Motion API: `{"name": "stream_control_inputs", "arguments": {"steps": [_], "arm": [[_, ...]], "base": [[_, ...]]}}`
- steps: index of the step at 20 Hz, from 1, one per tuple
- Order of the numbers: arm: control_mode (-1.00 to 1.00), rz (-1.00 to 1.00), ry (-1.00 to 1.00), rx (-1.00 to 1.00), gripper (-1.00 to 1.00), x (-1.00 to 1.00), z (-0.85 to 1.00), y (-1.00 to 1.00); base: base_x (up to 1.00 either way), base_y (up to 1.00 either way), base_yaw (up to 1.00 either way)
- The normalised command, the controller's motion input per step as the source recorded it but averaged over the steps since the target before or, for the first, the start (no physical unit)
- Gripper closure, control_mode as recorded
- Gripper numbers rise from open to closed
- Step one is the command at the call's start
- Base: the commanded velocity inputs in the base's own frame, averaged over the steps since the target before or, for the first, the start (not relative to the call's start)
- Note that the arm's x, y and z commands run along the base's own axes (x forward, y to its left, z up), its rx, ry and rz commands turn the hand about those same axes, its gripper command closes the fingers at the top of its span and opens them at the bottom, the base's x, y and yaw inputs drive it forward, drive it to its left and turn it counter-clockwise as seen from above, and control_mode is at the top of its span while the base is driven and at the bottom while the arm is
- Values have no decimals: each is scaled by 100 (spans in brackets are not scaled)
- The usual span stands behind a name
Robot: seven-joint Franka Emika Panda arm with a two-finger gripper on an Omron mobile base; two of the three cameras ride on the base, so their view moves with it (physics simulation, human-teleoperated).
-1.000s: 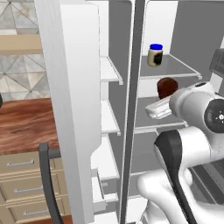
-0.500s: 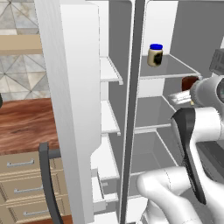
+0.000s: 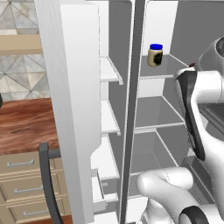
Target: Pick up the frozen steak from the freezer, place it on any shelf in the fridge, and close the fridge and freezer doors when done.
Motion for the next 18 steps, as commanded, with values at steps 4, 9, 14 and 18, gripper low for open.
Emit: {"name": "stream_control_inputs", "arguments": {"steps": [4, 9, 14, 18], "arm": [[-100, 0, 0, 0, 100, 45, -16, -28], [-100, 0, 0, 0, 100, 59, -12, -30], [-100, 0, 5, 0, 100, 89, 0, -17], [-100, 0, 1, 0, 100, 94, -18, -6]], "base": [[0, 0, 0], [0, 0, 0], [0, 0, 0], [0, 0, 0]]}}
